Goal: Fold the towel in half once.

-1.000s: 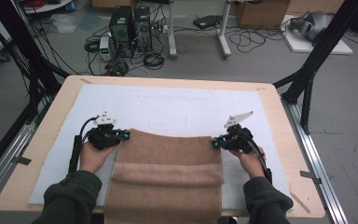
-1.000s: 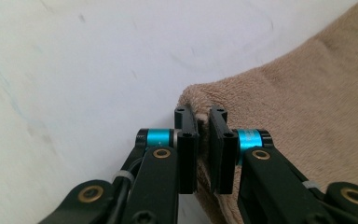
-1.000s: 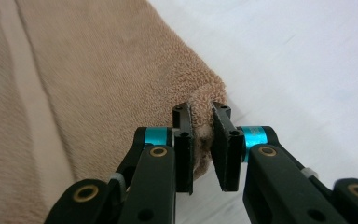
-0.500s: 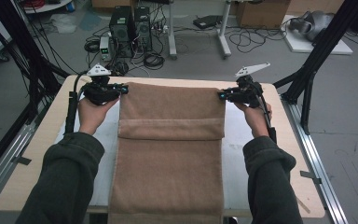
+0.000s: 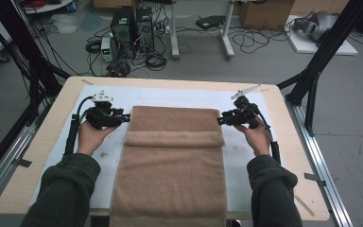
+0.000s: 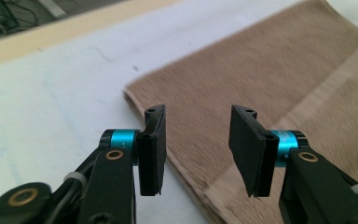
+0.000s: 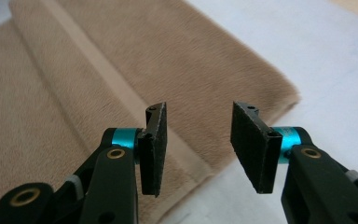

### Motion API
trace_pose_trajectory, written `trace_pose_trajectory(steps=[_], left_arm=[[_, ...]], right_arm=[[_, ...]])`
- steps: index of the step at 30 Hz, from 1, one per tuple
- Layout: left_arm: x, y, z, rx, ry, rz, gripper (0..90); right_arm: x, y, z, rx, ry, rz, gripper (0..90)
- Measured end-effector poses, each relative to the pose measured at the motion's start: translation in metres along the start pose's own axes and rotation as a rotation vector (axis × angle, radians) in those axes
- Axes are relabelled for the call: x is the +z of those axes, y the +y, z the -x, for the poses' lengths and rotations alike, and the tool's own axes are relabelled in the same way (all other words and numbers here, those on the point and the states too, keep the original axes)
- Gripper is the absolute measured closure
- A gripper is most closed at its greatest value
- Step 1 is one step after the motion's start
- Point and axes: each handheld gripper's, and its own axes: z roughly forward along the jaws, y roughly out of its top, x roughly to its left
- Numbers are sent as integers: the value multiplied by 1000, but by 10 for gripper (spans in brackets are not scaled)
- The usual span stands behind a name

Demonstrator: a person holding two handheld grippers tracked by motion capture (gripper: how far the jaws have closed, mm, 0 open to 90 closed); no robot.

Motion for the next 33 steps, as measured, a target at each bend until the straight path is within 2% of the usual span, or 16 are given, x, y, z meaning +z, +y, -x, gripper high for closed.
trace_pose_trajectory(steps=[1, 2, 4, 6, 13, 17, 20, 23, 25, 27, 30, 33], left_arm=[[3, -2, 3, 16, -3, -12, 559], [4, -5, 7, 36, 1, 3, 560], [6, -10, 11, 36, -19, 15, 571], [9, -14, 14, 47, -27, 3, 570], [13, -31, 18, 28, -47, -16, 568], [19, -38, 21, 37, -56, -43, 587], [25, -41, 24, 57, -52, -78, 638], [28, -40, 26, 71, -37, -82, 714], [28, -40, 27, 70, -37, -76, 779], [27, -40, 27, 63, -46, -75, 855], [24, -39, 28, 82, -37, -72, 884], [20, -38, 27, 73, -38, -52, 889]], right_arm=[[2, -3, -6, -34, -22, 23, 584], [4, -6, -10, -52, -23, 40, 585], [9, -13, -12, -28, 7, 27, 577], [13, -21, -14, -31, 8, 28, 577], [22, -40, -17, -17, 22, 16, 582], [28, -48, -18, -14, 27, 3, 586], [37, -54, -22, -16, 24, -32, 611], [40, -57, -25, -26, 11, -21, 684], [39, -56, -26, -27, 22, -24, 760], [39, -56, -27, -36, 25, -26, 783], [36, -55, -27, -42, 32, -16, 810], [33, -55, -28, -40, 36, -8, 814]])
